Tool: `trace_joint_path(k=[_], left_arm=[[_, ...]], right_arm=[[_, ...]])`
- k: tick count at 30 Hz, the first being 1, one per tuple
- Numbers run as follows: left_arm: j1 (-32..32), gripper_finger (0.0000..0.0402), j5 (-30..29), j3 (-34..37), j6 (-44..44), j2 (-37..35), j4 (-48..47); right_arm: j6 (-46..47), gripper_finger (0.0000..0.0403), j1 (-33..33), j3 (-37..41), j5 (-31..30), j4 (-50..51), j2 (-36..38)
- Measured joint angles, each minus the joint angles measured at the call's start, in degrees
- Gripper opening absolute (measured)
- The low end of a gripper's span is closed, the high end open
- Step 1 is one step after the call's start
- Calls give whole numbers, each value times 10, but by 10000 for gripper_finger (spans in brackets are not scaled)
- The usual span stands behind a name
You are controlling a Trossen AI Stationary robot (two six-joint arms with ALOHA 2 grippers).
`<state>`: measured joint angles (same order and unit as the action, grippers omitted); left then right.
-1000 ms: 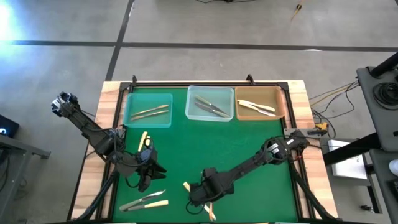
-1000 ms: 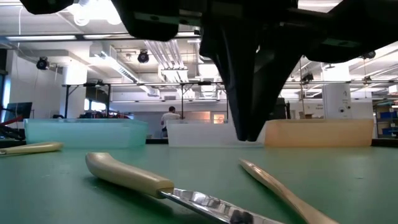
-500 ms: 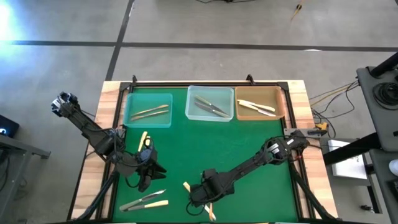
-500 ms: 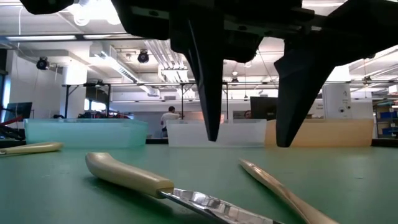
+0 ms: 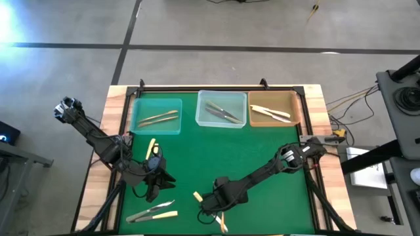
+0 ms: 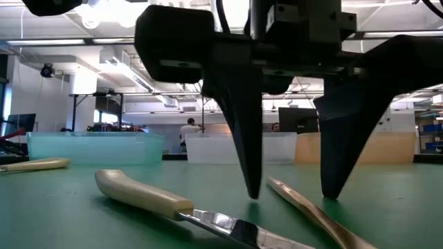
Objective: Sort silverware by color (type)
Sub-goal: Put the gold knife into the blue bin
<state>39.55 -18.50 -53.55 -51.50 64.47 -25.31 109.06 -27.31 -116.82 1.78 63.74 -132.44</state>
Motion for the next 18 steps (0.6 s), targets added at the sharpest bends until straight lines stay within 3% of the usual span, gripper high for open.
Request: trace_joint_path(k=[7,14,18], left_arm=[[0,98,0,0,0,0,0],[0,98,0,0,0,0,0],[0,98,0,0,0,0,0]], right_arm=[[-21,165,9,28,15,-36,4],[10,29,13,82,17,-114,6],[56,15,13,127,14,-177,5]])
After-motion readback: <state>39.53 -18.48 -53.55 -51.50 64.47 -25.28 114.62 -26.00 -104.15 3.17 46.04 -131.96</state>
